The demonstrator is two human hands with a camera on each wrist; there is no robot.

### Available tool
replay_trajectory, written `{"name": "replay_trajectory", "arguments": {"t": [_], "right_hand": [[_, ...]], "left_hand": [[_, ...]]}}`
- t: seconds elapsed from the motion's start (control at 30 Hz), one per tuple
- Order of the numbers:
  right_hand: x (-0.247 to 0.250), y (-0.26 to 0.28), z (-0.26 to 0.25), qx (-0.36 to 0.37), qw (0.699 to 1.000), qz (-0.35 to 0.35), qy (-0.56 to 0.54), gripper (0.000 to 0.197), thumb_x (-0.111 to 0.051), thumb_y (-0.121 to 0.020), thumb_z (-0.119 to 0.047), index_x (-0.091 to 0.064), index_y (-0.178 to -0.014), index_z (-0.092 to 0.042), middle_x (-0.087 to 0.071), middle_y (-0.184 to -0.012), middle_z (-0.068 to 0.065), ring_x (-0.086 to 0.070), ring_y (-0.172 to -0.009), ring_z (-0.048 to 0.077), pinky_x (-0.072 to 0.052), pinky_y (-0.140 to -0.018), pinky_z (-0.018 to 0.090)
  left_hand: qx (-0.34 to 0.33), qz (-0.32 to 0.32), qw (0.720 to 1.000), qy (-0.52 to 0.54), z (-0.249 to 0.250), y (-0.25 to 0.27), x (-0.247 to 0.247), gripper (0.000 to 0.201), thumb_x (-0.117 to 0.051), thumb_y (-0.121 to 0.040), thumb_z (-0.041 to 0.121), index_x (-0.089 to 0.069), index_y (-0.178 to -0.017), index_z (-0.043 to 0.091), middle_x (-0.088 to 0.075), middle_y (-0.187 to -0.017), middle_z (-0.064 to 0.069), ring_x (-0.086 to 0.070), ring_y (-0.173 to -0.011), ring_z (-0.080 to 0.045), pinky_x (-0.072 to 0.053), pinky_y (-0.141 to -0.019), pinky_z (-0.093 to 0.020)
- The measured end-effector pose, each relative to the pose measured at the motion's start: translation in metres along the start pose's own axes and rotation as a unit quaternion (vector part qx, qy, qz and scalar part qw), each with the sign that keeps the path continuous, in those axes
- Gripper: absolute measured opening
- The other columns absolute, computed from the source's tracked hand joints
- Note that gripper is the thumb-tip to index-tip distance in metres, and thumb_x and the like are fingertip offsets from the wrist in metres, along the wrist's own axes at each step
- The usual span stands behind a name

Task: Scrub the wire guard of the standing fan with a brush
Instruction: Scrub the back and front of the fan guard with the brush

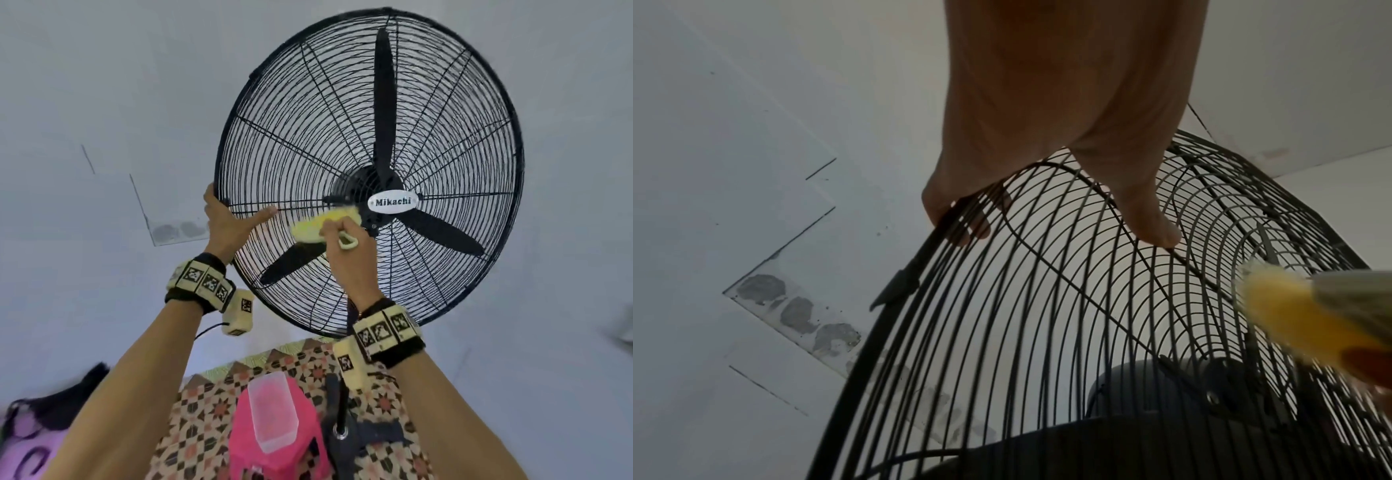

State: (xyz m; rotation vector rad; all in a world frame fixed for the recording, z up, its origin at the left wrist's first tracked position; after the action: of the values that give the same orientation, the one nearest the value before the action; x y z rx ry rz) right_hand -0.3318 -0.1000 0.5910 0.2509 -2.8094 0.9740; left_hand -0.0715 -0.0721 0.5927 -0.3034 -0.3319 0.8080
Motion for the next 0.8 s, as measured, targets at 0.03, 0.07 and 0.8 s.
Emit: {"name": "replay_trajectory", "arguments": {"t": [0.03,0.07,0.8], "right_hand": [[-0.001,-0.004,-0.004,0.013,1.000,0.008,-0.011,0.029,-0.057,-0.105,-0.027,-0.065,-0.086,-0.005,-0.065,-0.067,-0.006,-0.055,-0.051,0.005,-0.038,-0.048,0.016],[-0.003,-0.006,-0.004,0.015,1.000,0.013,-0.011,0.029,-0.057,-0.105,-0.027,-0.064,-0.086,-0.006,-0.067,-0.070,-0.003,-0.057,-0.054,0.007,-0.041,-0.050,0.018],[0.022,-0.018,-0.007,0.030,0.998,0.051,0.005,0.028,-0.058,-0.104,-0.021,-0.064,-0.083,-0.002,-0.069,-0.075,-0.003,-0.061,-0.058,0.006,-0.042,-0.046,0.021]], "left_hand": [[0.003,-0.002,1.000,-0.002,0.000,0.000,0.000,0.141,-0.095,-0.056,0.060,-0.007,-0.161,0.022,-0.027,-0.158,-0.010,-0.035,-0.145,-0.027,-0.031,-0.124,-0.051],[0.004,-0.001,1.000,-0.004,0.000,0.000,-0.001,0.141,-0.095,-0.057,0.060,-0.007,-0.161,0.023,-0.027,-0.158,-0.010,-0.034,-0.145,-0.028,-0.030,-0.124,-0.051],[0.015,-0.002,1.000,0.002,0.009,0.013,-0.002,0.153,-0.091,-0.045,0.074,-0.005,-0.162,0.025,-0.024,-0.161,-0.010,-0.029,-0.149,-0.030,-0.028,-0.124,-0.055]]}}
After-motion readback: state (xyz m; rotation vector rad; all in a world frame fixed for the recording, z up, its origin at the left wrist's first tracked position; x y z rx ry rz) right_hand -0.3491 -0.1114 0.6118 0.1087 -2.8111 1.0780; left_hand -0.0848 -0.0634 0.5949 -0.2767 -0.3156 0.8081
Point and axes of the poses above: each hand's wrist, its own y-axis away from the middle knuckle, its own x-axis out of the back of the hand, z = x × y, the point moved 3 cm from there along -y, towards the middle knuckle
